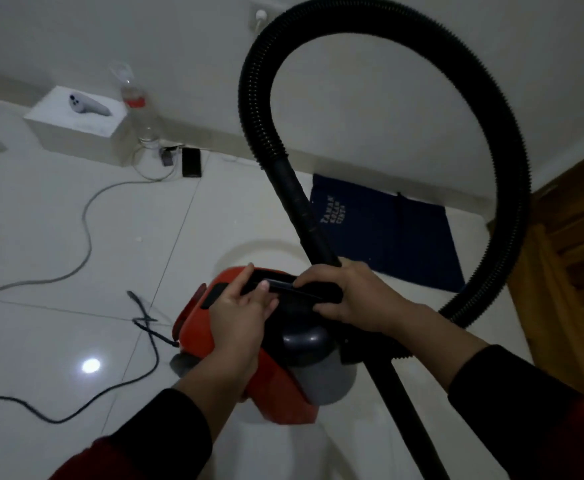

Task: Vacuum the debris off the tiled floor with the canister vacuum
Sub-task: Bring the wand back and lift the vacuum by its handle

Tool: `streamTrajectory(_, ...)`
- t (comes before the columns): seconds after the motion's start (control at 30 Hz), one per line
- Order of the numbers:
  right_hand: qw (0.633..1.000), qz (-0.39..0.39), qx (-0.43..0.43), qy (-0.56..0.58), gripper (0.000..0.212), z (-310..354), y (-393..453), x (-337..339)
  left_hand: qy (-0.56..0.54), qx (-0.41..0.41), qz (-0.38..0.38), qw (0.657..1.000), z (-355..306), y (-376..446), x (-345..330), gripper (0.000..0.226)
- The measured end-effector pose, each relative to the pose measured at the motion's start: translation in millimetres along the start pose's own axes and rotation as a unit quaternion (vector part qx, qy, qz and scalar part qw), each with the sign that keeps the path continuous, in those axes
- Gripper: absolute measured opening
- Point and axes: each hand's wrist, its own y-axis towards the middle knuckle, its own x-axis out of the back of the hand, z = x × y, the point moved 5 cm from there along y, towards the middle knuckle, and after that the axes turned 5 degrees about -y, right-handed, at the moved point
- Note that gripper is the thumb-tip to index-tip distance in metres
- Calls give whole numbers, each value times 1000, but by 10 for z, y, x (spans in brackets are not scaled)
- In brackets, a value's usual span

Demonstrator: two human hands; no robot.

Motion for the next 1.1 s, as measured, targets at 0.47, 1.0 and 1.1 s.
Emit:
streamTrajectory(0.47, 988, 123, 91, -26, 63, -1630, 2378, 1660, -88, 2, -133, 987, -525, 2076, -1983, 45)
streamTrajectory(1.0, 943, 264, 203, -31, 72, -4655, 3950, 1243, -185, -20, -308, 933, 1283, 4463, -3329, 43)
streamTrajectory(1.1, 929, 288, 226, -51, 76, -4999, 4110, 1095, -216, -10, -311, 926, 1620, 4725, -3399, 46)
